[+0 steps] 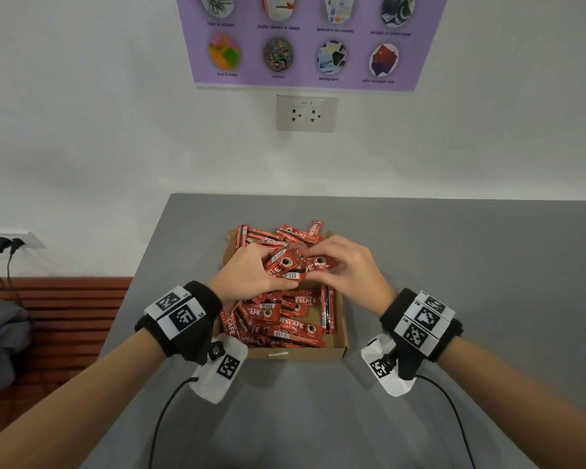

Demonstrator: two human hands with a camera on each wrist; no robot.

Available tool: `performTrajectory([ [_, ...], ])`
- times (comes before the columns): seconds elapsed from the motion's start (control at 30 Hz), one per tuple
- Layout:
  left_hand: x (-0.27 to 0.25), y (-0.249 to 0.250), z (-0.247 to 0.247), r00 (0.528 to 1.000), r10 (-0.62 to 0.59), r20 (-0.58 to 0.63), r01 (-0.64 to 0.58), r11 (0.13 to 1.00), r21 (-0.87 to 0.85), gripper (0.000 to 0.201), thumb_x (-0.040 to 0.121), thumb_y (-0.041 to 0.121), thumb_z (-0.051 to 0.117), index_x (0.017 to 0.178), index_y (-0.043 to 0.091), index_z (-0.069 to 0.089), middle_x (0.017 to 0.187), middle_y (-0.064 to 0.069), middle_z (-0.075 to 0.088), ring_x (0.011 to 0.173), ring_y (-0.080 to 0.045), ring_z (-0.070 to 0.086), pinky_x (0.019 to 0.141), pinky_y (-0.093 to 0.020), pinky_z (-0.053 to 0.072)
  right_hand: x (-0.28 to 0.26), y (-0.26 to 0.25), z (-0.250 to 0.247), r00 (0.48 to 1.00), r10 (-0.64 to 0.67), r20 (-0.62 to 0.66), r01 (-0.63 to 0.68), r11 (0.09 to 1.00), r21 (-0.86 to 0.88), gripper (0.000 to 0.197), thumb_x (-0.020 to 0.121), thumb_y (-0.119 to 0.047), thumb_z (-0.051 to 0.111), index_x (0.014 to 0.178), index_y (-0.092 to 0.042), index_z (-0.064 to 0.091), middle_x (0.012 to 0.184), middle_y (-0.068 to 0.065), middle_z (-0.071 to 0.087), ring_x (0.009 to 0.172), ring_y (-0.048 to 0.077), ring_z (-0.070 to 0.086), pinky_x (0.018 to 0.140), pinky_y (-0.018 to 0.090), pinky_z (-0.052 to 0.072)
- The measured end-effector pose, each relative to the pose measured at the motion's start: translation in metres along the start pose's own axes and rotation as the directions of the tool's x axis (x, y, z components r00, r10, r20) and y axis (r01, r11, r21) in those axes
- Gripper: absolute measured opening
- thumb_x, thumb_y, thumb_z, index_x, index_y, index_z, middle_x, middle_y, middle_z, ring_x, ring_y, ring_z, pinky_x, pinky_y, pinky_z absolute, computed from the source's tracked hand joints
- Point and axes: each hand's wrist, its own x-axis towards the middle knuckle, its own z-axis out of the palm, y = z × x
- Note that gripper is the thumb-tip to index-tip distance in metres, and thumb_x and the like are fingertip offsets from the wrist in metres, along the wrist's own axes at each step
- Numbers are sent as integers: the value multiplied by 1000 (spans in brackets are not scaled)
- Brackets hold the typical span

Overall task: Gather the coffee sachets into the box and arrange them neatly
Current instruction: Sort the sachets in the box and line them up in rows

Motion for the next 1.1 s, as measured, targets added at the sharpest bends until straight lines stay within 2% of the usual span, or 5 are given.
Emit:
performTrajectory([
  [0.23,2,-7,-4,989,-121,80,117,992,51,37,70,23,81,101,15,63,94,6,70,82,-4,67,73,-17,53,3,11,-14,998,23,54,-16,991,-135,20,81,-16,70,99,-6,70,88,-8,62,72,-12,51,70,1,40],
  [0.5,1,-15,-4,990,-131,52,124,984,127,22,85,12,65,106,14,58,92,6,67,80,-8,67,69,-20,56,-8,32,-12,928,359,102,-343,928,-147,16,94,4,35,95,-11,29,64,1,43,47,12,37,43,22,31],
  [0.7,2,-8,8,996,-85,39,81,992,97,20,87,7,60,106,11,58,87,-3,68,71,-22,66,60,-24,55,-4,34,9,897,346,276,-280,927,-252,35,88,-16,63,123,-15,57,111,0,67,93,14,66,75,21,54],
  [0.9,3,-8,11,998,-54,-10,54,996,69,15,84,13,65,98,14,60,91,-7,70,79,-24,68,73,-38,57,2,41,19,889,418,187,-276,815,-509,55,74,-50,72,112,-12,58,102,3,67,88,21,64,75,35,54],
  [1.1,2,-11,17,999,-39,3,39,998,56,13,82,12,67,94,14,62,89,0,70,77,-13,68,73,-33,58,3,38,20,901,395,182,-268,834,-483,37,80,-32,72,107,-9,60,100,3,67,86,22,64,68,26,49],
])
